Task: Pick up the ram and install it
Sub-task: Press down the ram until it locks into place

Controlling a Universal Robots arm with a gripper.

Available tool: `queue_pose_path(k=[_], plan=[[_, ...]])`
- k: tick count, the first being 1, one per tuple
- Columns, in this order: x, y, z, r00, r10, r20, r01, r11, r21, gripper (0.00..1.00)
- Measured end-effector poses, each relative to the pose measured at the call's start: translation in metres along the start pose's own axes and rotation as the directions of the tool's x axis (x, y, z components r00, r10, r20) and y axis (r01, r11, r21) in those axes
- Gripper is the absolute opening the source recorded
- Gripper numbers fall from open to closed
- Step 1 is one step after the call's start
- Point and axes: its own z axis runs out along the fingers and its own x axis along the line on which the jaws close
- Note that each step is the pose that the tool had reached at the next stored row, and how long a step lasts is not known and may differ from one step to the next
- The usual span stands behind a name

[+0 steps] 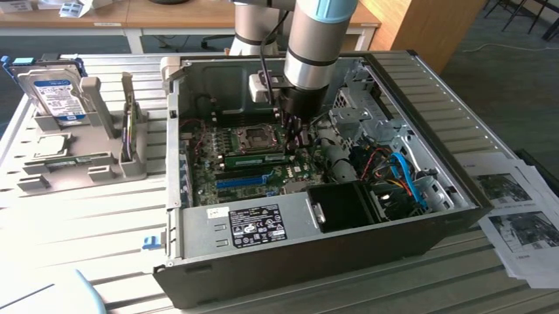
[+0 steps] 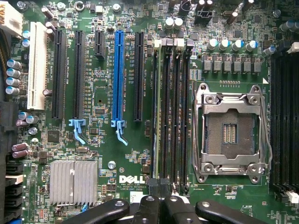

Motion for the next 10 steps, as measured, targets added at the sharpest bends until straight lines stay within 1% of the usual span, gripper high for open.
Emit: queue_pose_path(k=[7, 10], plan=[[0.0000, 0.0000, 0.0002, 1.0000, 0.000, -0.0001, 0.000, 1.0000, 0.0000, 0.09], [-0.0001, 0.0000, -0.0007, 1.0000, 0.000, 0.0008, 0.000, 1.0000, 0.0002, 0.09]])
